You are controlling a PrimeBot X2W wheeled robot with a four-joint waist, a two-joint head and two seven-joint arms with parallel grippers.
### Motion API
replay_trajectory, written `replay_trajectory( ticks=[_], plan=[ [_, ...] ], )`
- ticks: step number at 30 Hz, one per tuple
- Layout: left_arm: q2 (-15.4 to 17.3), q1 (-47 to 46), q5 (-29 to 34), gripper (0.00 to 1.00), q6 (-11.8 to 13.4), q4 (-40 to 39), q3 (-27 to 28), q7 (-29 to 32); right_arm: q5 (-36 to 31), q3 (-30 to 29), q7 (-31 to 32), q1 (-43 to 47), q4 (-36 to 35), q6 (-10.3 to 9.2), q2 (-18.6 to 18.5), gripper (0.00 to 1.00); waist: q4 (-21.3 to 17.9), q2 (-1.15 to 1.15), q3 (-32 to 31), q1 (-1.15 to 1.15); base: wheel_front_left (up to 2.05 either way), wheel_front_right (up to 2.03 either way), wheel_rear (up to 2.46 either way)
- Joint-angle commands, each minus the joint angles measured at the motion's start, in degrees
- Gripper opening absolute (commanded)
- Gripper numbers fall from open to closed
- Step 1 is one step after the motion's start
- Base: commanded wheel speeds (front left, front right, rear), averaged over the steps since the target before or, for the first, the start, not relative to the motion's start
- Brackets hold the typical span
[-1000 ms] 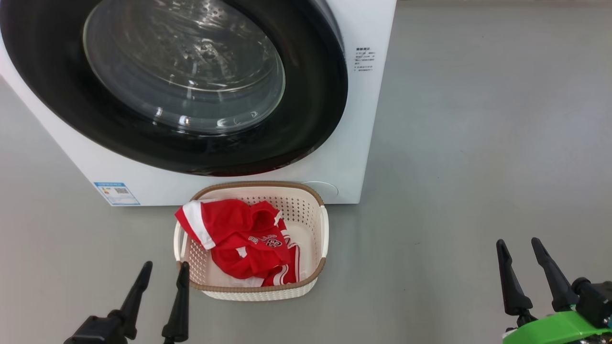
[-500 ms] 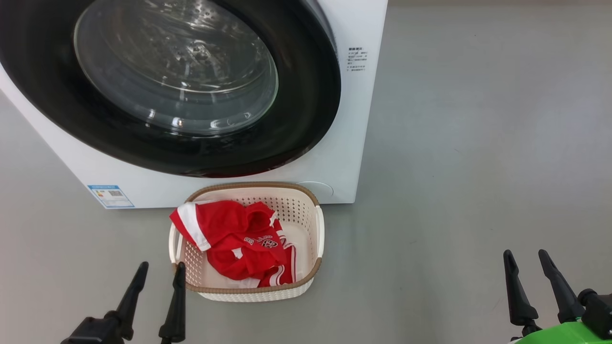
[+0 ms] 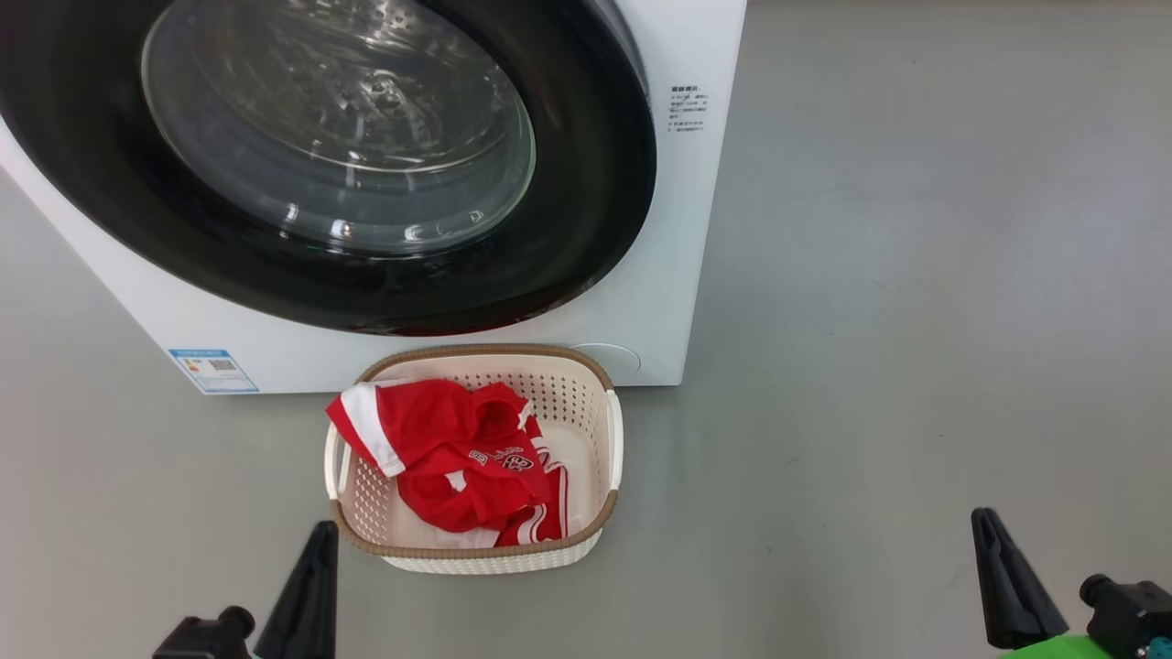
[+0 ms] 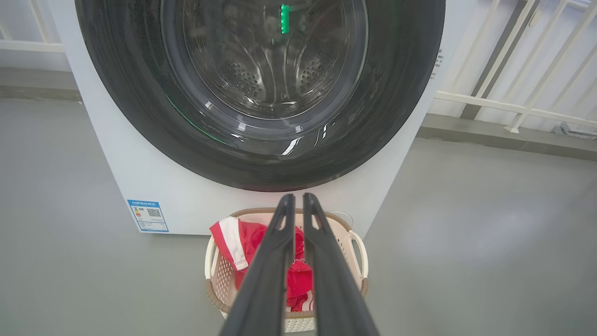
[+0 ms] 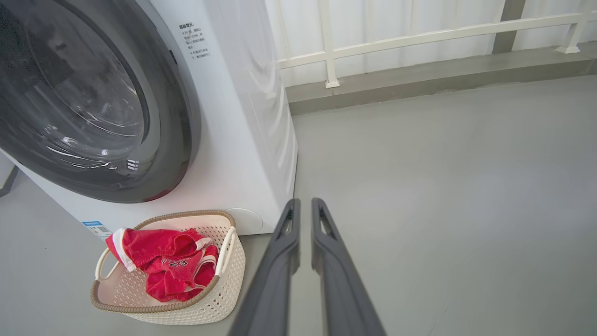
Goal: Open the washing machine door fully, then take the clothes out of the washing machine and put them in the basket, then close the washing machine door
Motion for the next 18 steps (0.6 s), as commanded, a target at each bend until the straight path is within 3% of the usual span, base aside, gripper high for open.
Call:
replay_trajectory(
  ticks=[1, 8, 18],
  plan=[
    [-0.23, 0.02, -0.19, 0.00, 0.00, 0.53, -0.03, 0.04, 0.18, 0.07, 0.05, 0.12, 0.58, 0.00, 0.22, 0.00, 0.00, 0.00, 0.00, 0.00, 0.00, 0.00, 0.00],
    [-0.16, -0.12, -4.67, 0.00, -0.02, 0.34, 0.23, 1.12, 4.28, 0.12, 1.19, -0.40, 0.39, 0.00, 0.19, 0.00, -0.02, 0.00, -0.44, 0.13, 0.00, 0.00, 0.00],
    [-0.05, -0.67, -11.02, 0.00, -0.05, 0.44, 0.62, 2.69, 10.07, 0.17, 2.83, -1.46, 0.47, -0.01, 0.13, 0.00, -0.05, 0.00, -0.72, 0.00, 0.00, 0.00, 0.00]
  ],
)
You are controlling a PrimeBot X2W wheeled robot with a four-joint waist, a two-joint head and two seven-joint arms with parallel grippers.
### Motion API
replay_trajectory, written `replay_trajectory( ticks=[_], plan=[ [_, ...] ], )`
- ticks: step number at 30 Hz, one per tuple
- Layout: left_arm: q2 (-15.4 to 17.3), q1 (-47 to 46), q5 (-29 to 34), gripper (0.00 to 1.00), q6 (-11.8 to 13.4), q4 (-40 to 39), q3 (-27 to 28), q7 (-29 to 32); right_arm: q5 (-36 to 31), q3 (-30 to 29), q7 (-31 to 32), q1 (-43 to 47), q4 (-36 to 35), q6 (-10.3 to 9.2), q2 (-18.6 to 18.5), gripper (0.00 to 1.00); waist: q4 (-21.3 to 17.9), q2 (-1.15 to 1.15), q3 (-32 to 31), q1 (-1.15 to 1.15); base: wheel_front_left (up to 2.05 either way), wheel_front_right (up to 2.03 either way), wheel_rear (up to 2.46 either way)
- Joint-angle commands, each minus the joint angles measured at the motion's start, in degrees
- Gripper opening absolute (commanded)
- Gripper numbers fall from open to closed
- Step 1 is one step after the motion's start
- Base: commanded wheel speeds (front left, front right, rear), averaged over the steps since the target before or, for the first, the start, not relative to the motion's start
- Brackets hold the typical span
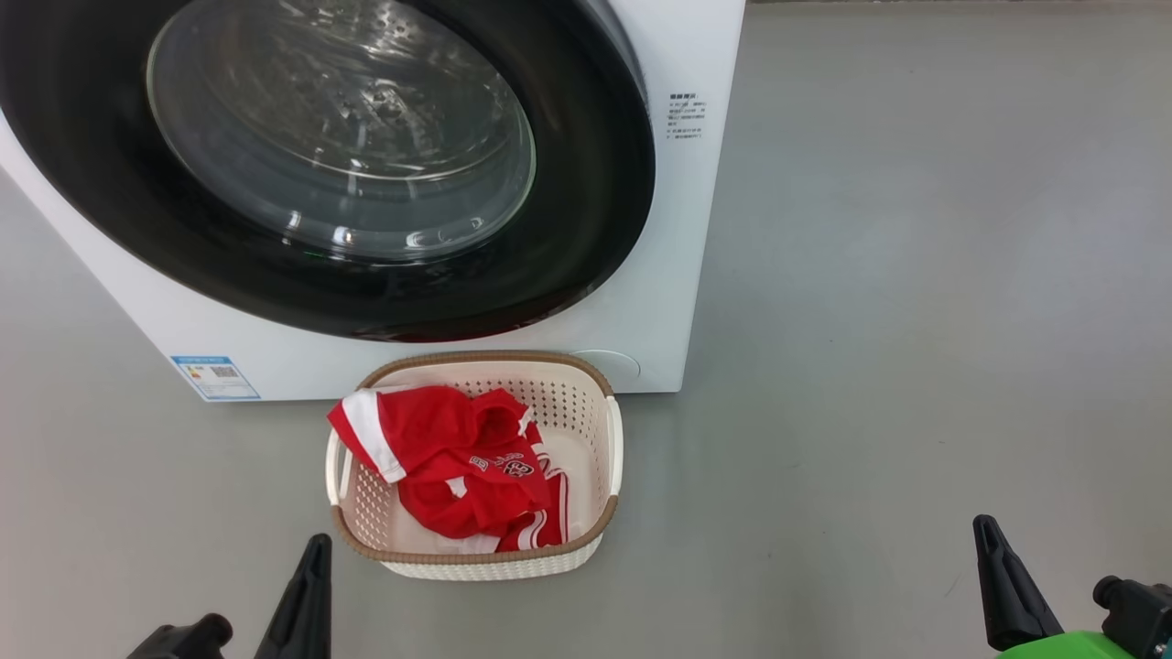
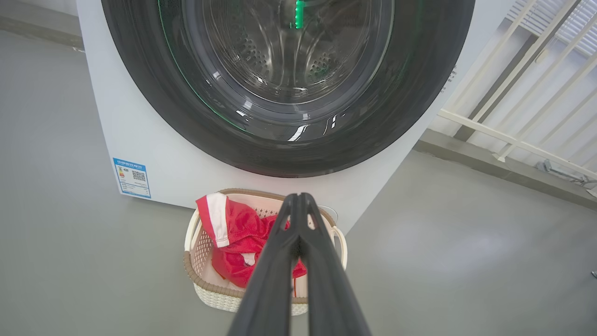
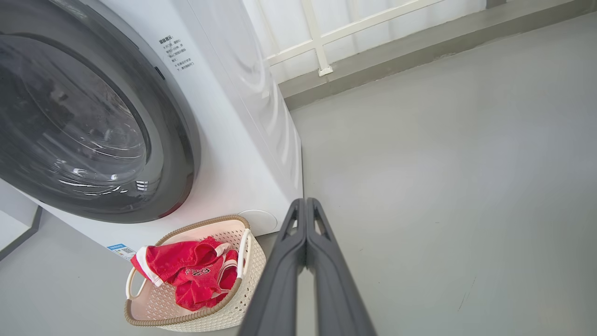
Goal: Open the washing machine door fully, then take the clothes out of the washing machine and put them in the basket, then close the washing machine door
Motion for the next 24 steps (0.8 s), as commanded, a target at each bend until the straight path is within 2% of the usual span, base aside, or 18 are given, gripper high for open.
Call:
replay_trajectory(
  ticks=[1, 24],
  plan=[
    [0.58, -1.34, -2.14, 0.00, -0.06, -1.24, 0.67, 0.34, 1.80, 0.01, 0.39, -1.69, -1.27, -0.01, -0.79, 0.00, -0.01, 0.00, -0.08, -0.01, 0.00, 0.00, 0.00],
    [0.70, -2.28, -16.03, 0.00, -0.13, -1.31, 1.67, 3.90, 14.54, 0.06, 4.07, -3.79, -1.37, -0.02, -0.86, 0.00, -0.07, 0.00, -1.00, -0.01, 0.00, 0.00, 0.00]
  ],
)
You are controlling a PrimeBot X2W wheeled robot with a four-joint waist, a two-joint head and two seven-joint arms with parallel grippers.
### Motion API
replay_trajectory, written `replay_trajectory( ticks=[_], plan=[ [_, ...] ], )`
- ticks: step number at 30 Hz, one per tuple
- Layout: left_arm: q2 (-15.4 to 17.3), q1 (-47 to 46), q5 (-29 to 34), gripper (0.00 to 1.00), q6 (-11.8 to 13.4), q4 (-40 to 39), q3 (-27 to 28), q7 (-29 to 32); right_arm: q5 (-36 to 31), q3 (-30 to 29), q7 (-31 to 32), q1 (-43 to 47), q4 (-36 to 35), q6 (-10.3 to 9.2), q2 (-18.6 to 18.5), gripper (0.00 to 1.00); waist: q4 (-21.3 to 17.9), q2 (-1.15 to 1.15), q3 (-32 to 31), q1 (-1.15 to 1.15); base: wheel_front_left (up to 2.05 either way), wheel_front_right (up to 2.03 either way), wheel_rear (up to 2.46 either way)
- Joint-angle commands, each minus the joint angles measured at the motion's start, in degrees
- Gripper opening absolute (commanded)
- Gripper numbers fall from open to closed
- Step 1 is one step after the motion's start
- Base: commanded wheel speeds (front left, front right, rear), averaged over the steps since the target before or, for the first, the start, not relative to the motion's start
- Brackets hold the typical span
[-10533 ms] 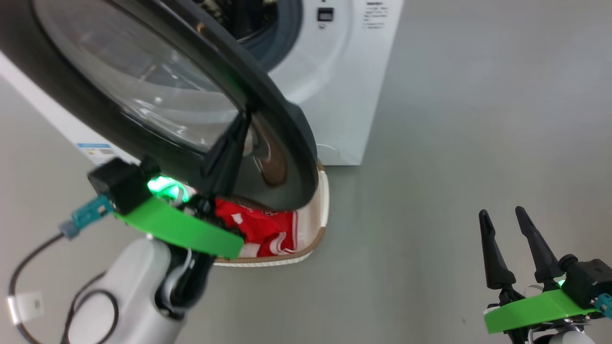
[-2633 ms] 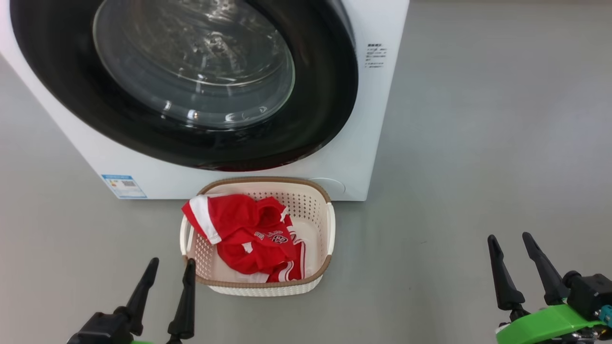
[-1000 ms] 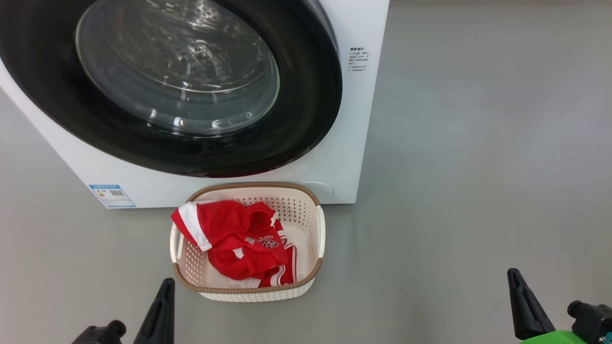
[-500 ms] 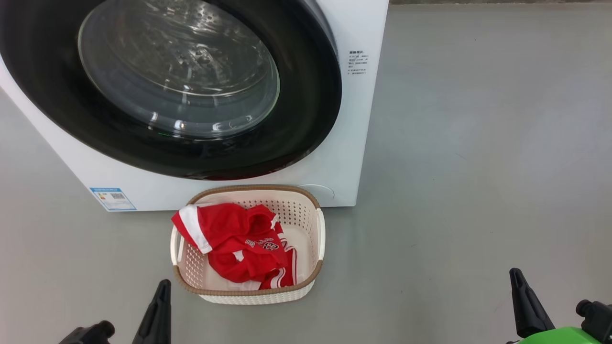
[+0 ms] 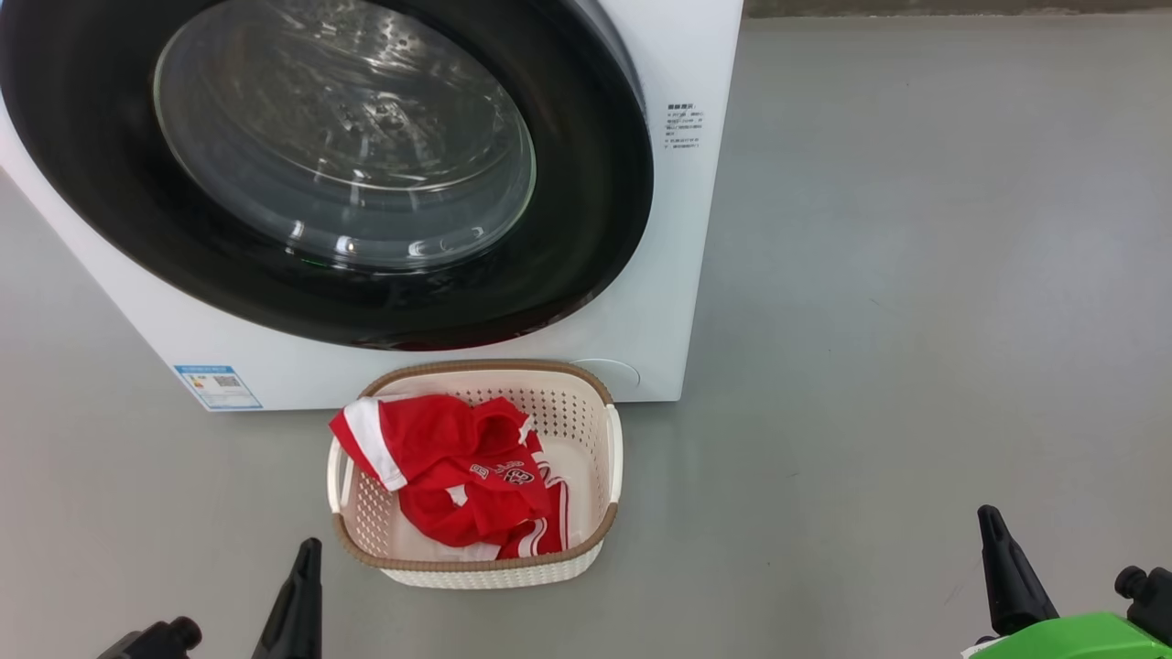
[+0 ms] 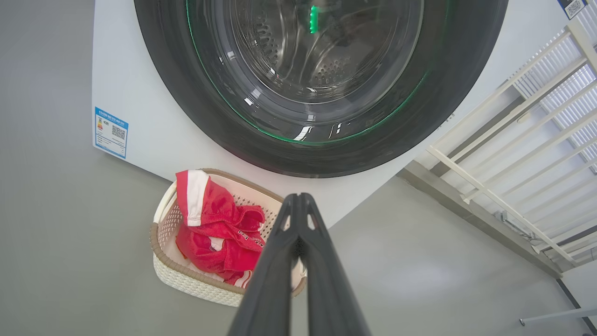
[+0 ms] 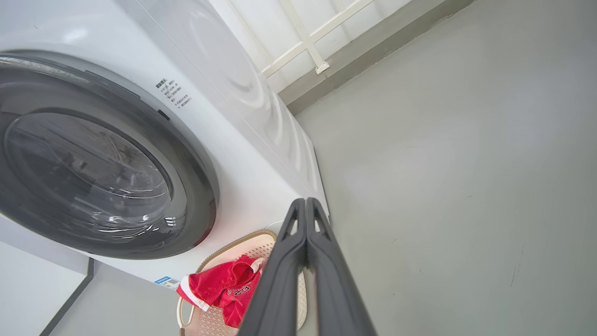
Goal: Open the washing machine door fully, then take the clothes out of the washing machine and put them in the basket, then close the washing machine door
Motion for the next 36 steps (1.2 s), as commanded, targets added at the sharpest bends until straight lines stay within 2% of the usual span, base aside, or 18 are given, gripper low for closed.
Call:
replay_trajectory(
  ticks=[1, 36],
  plan=[
    [0.66, -2.20, -1.74, 0.00, -0.13, -1.31, 1.24, 0.50, 1.35, 0.16, 0.24, -2.49, -1.36, -0.02, -0.85, 0.00, 0.00, 0.00, -0.05, -0.01, 0.00, 0.00, 0.00],
    [0.69, -3.70, -23.63, 0.00, -0.24, -1.45, 3.06, 6.35, 21.55, 0.16, 6.15, -5.81, -1.54, -0.03, -0.91, 0.00, -0.11, 0.00, -1.51, -0.01, 0.00, 0.00, 0.00]
  ],
)
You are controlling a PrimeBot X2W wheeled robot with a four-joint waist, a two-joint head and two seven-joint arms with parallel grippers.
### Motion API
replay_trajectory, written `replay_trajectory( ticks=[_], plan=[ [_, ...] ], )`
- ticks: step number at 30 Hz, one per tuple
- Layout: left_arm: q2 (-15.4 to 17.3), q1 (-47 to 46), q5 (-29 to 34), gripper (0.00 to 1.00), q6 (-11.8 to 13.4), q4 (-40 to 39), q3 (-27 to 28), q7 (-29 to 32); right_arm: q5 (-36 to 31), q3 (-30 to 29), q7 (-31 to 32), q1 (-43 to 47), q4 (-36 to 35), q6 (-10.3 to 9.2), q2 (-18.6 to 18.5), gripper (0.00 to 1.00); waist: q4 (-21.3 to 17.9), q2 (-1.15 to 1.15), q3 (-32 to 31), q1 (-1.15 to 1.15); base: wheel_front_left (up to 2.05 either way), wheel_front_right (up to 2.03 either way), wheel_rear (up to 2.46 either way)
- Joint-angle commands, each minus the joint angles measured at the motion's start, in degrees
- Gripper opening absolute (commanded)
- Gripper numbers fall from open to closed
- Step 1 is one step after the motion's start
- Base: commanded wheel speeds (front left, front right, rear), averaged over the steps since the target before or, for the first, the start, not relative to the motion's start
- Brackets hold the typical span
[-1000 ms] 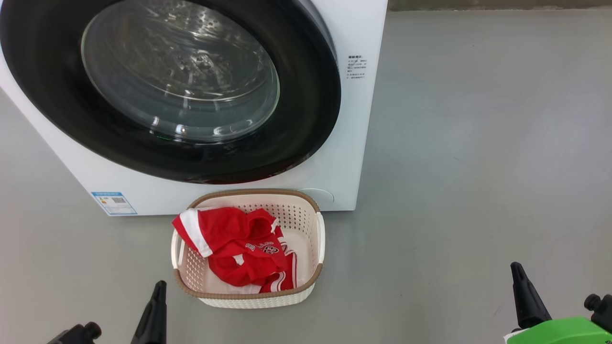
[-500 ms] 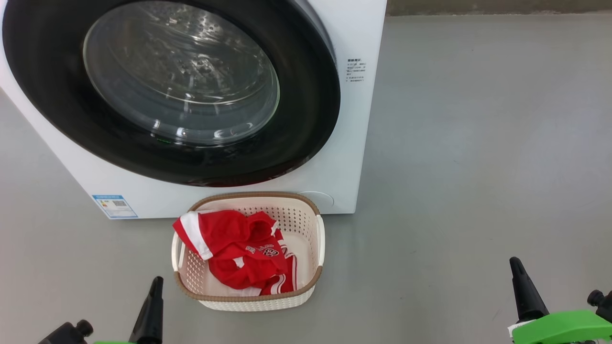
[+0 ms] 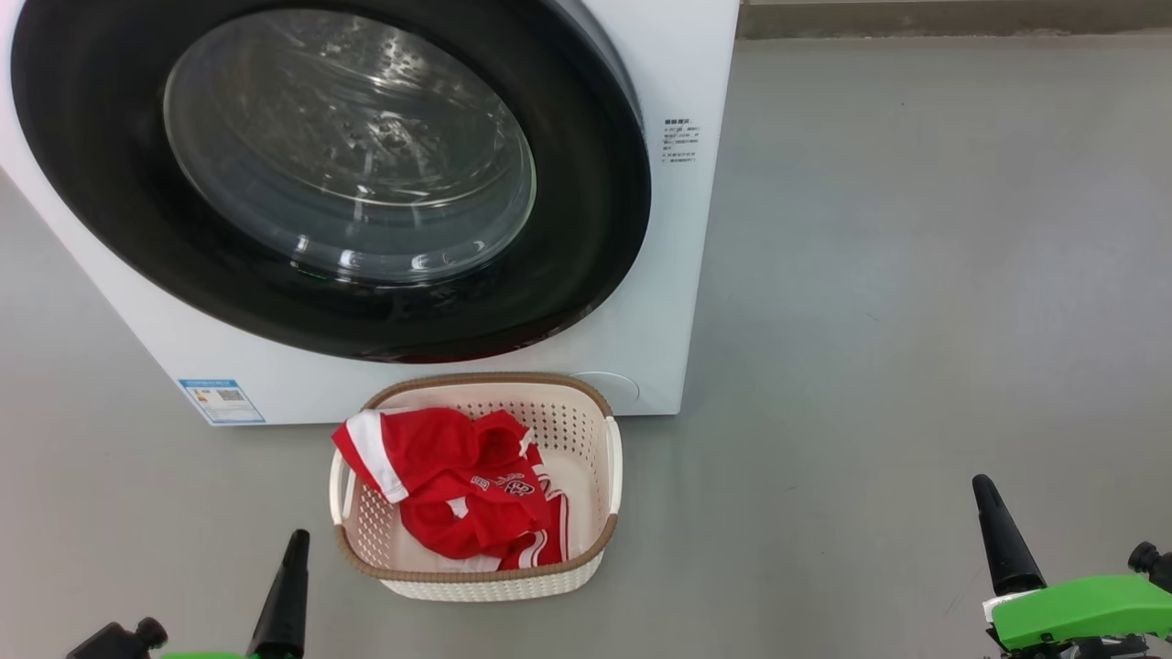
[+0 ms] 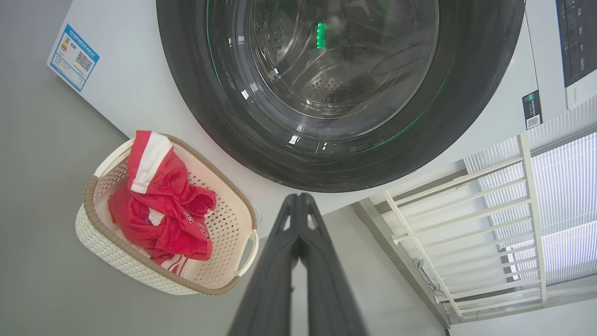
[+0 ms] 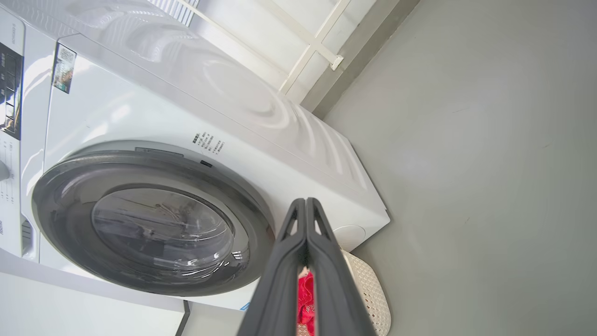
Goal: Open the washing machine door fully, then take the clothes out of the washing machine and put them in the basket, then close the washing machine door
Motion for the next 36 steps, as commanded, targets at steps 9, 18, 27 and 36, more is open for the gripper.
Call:
replay_trajectory(
  ticks=[9, 18, 27, 36],
  plan=[
    [0.67, -2.85, -6.75, 0.00, -0.27, -1.45, 2.07, 1.85, 6.51, 0.45, 1.79, -3.48, -1.55, -0.04, -0.89, 0.00, -0.03, 0.00, -0.40, 0.00, 0.00, 0.00, 0.00],
    [0.65, -3.24, -12.33, 0.00, -0.30, -1.48, 2.57, 3.38, 11.68, 0.44, 3.31, -4.33, -1.60, -0.04, -0.90, 0.00, -0.05, 0.00, -0.78, 0.00, 0.00, 0.00, 0.00],
    [0.62, -3.63, -17.92, 0.00, -0.33, -1.52, 3.08, 4.92, 16.86, 0.43, 4.84, -5.18, -1.64, -0.04, -0.90, 0.00, -0.08, 0.00, -1.15, 0.00, 0.00, 0.00, 0.00],
    [0.60, -4.02, -23.51, 0.00, -0.36, -1.55, 3.60, 6.46, 22.04, 0.41, 6.38, -6.04, -1.69, -0.05, -0.91, 0.00, -0.11, 0.00, -1.53, 0.00, 0.00, 0.00, 0.00]
  ],
)
